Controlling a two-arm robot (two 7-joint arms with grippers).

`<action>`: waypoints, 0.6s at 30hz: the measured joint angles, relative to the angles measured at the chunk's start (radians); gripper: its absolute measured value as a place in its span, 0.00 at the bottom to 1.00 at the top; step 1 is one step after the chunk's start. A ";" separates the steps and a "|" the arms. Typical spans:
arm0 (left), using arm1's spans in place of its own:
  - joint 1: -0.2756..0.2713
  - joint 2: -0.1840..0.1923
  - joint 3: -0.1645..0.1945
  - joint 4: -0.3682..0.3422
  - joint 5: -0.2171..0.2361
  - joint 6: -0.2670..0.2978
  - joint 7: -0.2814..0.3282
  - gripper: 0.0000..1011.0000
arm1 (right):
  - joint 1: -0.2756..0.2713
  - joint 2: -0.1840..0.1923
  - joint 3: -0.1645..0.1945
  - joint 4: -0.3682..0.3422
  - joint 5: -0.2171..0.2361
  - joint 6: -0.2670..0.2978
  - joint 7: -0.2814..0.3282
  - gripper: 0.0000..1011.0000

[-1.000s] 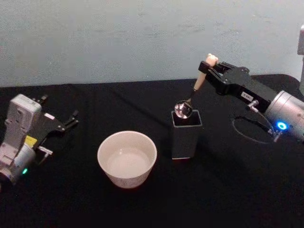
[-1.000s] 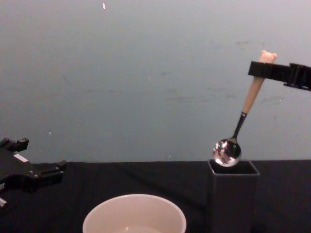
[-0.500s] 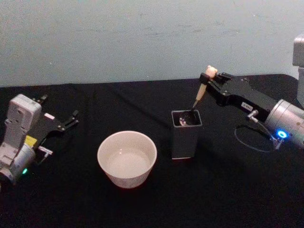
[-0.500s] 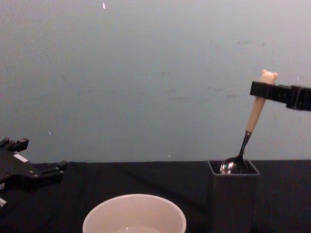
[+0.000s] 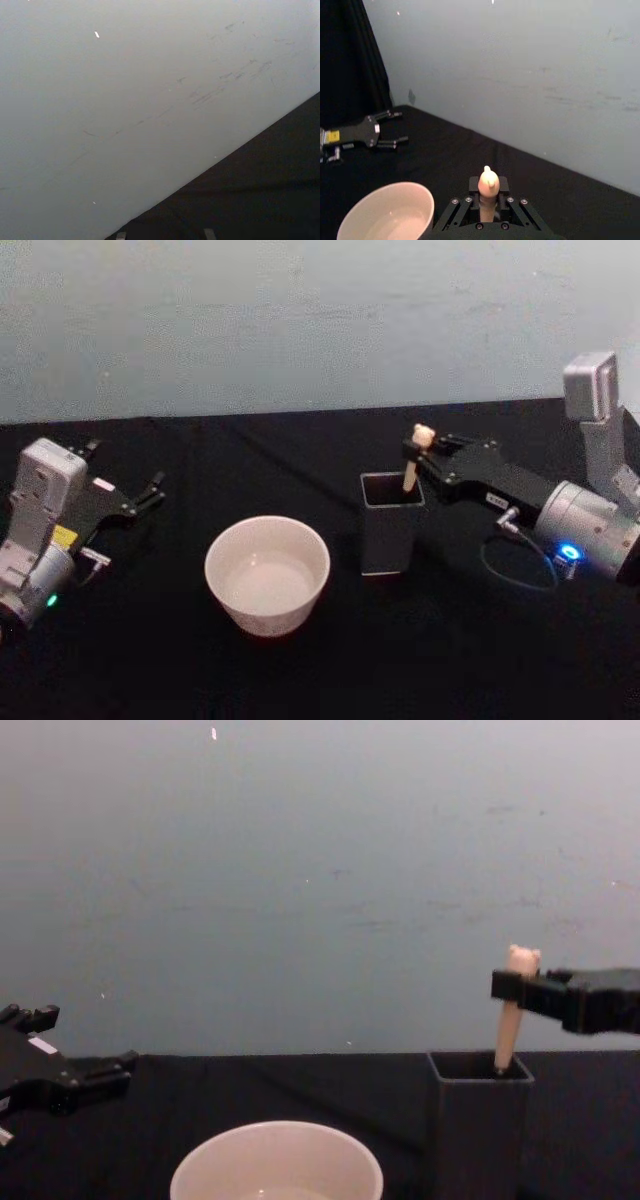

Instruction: Pick up the stirring spoon with one hand, stir inside the cup, then place it back in its original position.

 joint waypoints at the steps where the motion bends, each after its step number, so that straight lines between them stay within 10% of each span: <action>1: 0.000 0.000 0.000 0.000 0.000 0.000 0.000 0.99 | 0.001 -0.001 -0.002 0.003 -0.005 0.001 0.002 0.21; 18: 0.000 0.000 0.000 0.000 0.000 0.000 0.000 0.99 | 0.001 -0.032 -0.013 0.041 -0.080 0.024 0.014 0.21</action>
